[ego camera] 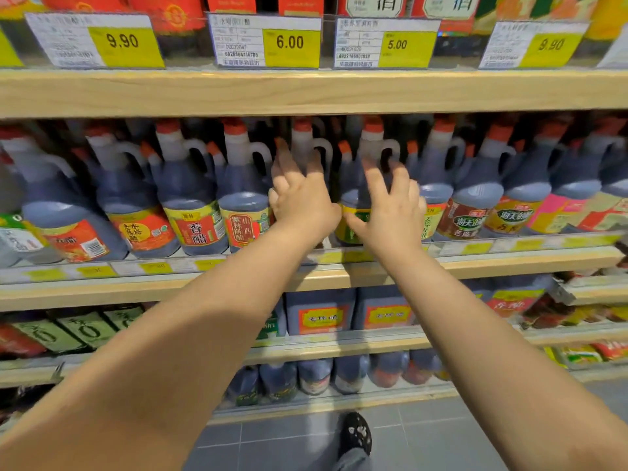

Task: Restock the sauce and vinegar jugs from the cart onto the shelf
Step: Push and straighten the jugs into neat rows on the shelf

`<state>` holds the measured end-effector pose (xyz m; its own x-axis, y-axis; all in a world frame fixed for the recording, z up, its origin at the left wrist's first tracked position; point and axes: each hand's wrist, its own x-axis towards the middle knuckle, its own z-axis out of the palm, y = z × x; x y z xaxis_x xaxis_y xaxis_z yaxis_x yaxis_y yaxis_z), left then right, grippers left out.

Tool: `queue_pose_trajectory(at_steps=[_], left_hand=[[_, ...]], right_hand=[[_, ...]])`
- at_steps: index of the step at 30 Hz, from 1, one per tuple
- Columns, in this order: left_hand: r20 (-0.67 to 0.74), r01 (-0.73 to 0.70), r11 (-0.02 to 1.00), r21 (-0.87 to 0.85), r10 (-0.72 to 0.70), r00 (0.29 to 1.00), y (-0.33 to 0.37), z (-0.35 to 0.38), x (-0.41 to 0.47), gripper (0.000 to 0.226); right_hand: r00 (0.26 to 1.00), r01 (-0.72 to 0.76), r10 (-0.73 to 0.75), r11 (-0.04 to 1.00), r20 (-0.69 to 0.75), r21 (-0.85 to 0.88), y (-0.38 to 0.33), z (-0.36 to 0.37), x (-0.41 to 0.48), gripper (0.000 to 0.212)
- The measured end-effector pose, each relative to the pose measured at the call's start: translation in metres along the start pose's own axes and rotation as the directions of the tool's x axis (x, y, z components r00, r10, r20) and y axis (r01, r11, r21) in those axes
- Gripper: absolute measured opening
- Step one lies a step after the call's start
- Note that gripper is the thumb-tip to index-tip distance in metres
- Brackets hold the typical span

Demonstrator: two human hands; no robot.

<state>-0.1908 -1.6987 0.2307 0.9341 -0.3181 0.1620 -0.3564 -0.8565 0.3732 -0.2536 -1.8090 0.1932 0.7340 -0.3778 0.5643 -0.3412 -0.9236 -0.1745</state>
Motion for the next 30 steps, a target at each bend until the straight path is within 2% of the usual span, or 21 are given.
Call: queue_pose_trajectory(at_steps=[2, 7, 12, 16, 21, 24, 27, 29, 30], left_hand=[[0.001, -0.007, 0.999, 0.038, 0.007, 1.000, -0.001, 0.004, 0.002, 0.091], [0.026, 0.043, 0.996, 0.079, -0.045, 0.999, 0.006, 0.014, 0.005, 0.086], [-0.048, 0.120, 0.993, 0.020, -0.119, 0.992, 0.014, 0.021, 0.013, 0.081], [-0.042, 0.139, 0.990, -0.030, -0.140, 0.989, 0.010, 0.023, 0.023, 0.072], [-0.056, 0.156, 0.988, 0.003, -0.155, 0.986, 0.010, 0.029, 0.032, 0.068], [-0.093, 0.183, 0.983, -0.026, -0.185, 0.978, 0.015, 0.031, 0.031, 0.071], [-0.070, 0.221, 0.975, -0.004, -0.221, 0.973, 0.016, 0.028, 0.036, 0.076], [-0.058, 0.237, 0.971, -0.011, -0.237, 0.970, 0.018, 0.027, 0.038, 0.076], [-0.050, 0.249, 0.966, -0.072, -0.253, 0.966, 0.019, 0.027, 0.039, 0.074]], right_hand=[[0.999, 0.042, -0.042, 0.997, 0.008, -0.063, 0.003, 0.001, 0.000, 0.078], [0.995, 0.070, -0.061, 0.989, 0.077, -0.127, 0.005, 0.006, 0.000, 0.085], [0.991, 0.069, -0.052, 0.988, 0.120, -0.140, 0.004, 0.006, 0.007, 0.094], [0.978, 0.109, -0.084, 0.986, 0.191, -0.123, 0.004, 0.004, 0.005, 0.098], [0.975, 0.161, -0.129, 0.971, 0.180, -0.175, 0.007, 0.004, 0.009, 0.095], [0.972, 0.182, -0.147, 0.964, 0.182, -0.194, 0.009, 0.003, 0.009, 0.092], [0.968, 0.204, -0.169, 0.960, 0.186, -0.190, 0.015, 0.003, 0.012, 0.093], [0.964, 0.220, -0.184, 0.957, 0.190, -0.191, 0.018, 0.004, 0.012, 0.097], [0.964, 0.224, -0.188, 0.955, 0.188, -0.195, 0.018, 0.004, 0.012, 0.099]])
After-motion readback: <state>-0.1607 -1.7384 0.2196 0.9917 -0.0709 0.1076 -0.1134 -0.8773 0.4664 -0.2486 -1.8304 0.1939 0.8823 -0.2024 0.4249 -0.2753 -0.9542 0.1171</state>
